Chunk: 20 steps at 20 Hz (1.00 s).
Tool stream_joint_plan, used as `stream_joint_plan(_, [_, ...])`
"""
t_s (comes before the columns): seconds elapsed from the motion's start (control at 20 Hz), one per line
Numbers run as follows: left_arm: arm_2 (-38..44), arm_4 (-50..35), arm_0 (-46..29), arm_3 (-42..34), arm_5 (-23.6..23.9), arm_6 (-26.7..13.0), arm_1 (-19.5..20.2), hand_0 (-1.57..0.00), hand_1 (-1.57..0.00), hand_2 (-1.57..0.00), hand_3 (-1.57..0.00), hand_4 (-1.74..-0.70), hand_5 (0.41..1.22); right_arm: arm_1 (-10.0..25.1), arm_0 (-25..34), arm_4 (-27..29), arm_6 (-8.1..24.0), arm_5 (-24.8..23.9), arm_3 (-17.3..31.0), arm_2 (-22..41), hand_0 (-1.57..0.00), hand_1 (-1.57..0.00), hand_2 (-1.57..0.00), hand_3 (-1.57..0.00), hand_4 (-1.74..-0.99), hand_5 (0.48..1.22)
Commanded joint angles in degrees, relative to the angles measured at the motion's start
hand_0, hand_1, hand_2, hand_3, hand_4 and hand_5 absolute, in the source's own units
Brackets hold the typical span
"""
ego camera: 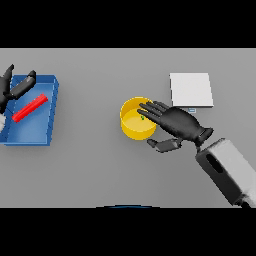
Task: Pick up the red beaker and tilt it to pour out 1 green nut into yellow bowl. Pick up the yellow bowl and place it on the metallic measuring scale.
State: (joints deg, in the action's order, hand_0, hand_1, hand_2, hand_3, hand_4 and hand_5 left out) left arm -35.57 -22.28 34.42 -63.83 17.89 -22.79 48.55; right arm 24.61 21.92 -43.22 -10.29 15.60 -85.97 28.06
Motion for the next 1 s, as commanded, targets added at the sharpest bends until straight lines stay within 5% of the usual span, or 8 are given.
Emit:
stream_joint_plan(0.0, [0.1, -0.3, 0.1, -0.2, -0.5, 0.6, 0.0, 0.0, 0.0, 0.0, 0.0, -0.71, 0.68, 0.3, 1.8, -0.9, -0.3, 1.2, 0.9, 1.1, 0.0, 0.0, 0.0, 0.0, -1.216, 0.706])
stream_joint_plan(0.2, [0.6, -1.0, -0.4, -0.7, -0.5, 0.3, 0.6, 0.0, 0.0, 0.0, 0.0, -0.72, 0.687, 1.2, 7.2, -4.2, -3.7, 4.5, 5.5, 5.4, 0.0, 0.0, 0.0, 0.0, -1.215, 0.704])
stream_joint_plan(0.95, [1.8, -2.2, -1.3, -0.9, -0.8, 1.9, 1.1, 0.0, 0.0, 0.0, 0.0, -0.72, 0.688, -4.0, 18.4, -9.7, -2.5, 11.7, 20.2, 13.5, 0.0, 0.0, 0.0, 0.0, -1.297, 0.753])
